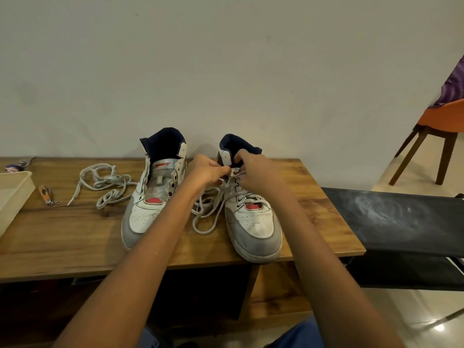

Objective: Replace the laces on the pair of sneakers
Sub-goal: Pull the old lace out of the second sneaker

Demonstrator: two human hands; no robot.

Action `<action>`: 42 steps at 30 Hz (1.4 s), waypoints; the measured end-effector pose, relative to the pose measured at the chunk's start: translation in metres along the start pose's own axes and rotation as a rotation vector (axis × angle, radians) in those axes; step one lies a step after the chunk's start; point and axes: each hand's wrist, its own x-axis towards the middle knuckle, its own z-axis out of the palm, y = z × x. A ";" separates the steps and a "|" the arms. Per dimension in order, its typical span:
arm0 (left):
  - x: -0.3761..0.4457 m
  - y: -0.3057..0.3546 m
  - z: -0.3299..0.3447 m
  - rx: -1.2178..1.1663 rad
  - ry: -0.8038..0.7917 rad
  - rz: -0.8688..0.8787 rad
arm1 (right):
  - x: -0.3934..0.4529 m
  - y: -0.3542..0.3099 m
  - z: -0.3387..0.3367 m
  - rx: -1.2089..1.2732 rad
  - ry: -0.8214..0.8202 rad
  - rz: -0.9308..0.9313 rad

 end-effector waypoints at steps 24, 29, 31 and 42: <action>-0.002 0.000 -0.001 0.011 -0.032 0.024 | -0.008 0.034 -0.045 0.362 0.345 0.293; -0.006 0.003 -0.001 0.032 -0.017 0.023 | -0.008 -0.005 -0.026 -0.167 0.042 0.129; -0.006 0.003 -0.001 0.031 -0.015 0.018 | -0.010 -0.019 -0.025 -0.274 0.064 0.095; -0.010 0.003 -0.003 0.015 -0.059 0.060 | -0.016 -0.041 -0.026 -0.233 0.031 0.055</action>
